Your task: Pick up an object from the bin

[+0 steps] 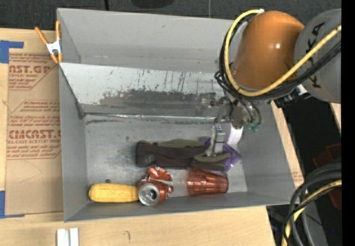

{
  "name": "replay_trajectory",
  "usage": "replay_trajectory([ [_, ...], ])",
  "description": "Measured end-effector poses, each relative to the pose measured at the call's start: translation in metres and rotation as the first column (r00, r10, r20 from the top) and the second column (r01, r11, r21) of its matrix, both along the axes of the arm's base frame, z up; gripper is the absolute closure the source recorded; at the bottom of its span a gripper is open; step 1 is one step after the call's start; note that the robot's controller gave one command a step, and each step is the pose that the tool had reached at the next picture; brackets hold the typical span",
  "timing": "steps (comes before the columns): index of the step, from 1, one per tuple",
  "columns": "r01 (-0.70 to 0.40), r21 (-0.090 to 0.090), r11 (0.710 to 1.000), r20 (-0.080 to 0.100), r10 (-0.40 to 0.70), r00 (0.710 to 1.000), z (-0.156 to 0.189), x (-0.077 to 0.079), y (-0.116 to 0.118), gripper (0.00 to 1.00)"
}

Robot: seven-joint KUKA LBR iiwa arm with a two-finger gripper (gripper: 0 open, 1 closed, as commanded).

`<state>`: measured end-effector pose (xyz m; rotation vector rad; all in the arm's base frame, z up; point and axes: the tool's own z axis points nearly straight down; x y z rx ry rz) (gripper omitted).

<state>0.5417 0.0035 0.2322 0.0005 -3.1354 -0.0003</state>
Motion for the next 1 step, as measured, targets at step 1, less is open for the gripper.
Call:
replay_trajectory([
  [1, 0.0, 0.0, 1.0, 0.008, 0.0, 1.0, 0.0048, 0.0014, 0.0, 0.0],
])
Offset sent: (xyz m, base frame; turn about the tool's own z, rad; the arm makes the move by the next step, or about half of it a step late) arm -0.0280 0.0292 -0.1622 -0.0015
